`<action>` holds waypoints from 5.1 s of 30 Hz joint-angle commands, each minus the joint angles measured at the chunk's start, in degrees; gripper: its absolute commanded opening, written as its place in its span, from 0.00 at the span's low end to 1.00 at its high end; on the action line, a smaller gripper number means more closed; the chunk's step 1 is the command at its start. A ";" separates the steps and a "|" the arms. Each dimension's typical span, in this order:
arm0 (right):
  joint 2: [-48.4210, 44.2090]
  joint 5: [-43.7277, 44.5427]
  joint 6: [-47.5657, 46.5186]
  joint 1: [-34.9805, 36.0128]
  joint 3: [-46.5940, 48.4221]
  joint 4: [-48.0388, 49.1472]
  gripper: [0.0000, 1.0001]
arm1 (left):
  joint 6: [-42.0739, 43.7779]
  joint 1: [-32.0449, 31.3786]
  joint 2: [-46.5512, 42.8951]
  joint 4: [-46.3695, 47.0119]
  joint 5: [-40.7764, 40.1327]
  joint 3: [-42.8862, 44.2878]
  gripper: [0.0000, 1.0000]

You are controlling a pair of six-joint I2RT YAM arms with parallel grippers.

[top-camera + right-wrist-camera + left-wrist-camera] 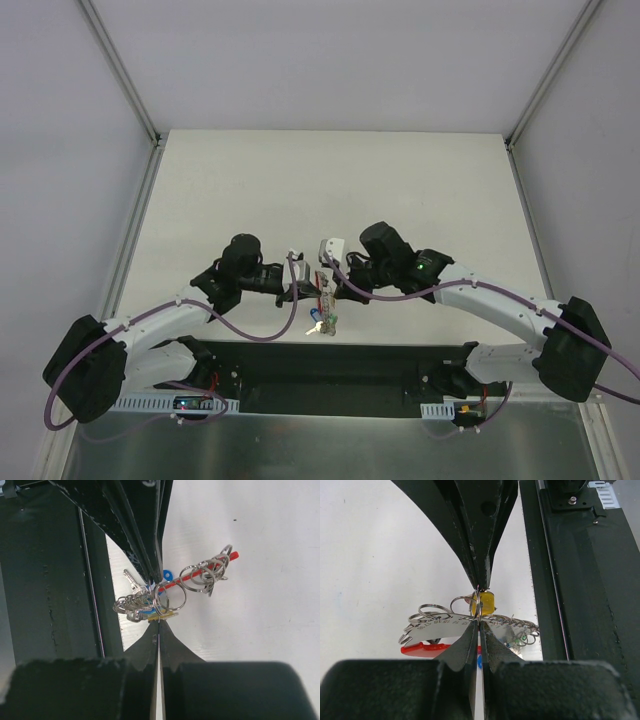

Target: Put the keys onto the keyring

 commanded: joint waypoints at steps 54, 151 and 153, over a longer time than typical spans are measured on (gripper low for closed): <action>-1.21 -0.65 -2.05 2.00 0.89 3.11 0.01 | 1.29 -1.46 3.01 3.57 3.24 3.18 0.00; -3.68 12.09 -0.56 2.61 -2.89 4.86 0.01 | -38.71 12.08 17.70 29.15 -8.00 -2.27 0.00; -3.41 12.26 -0.47 2.61 -2.63 4.78 0.01 | -36.43 11.98 17.08 28.97 -5.56 -2.18 0.00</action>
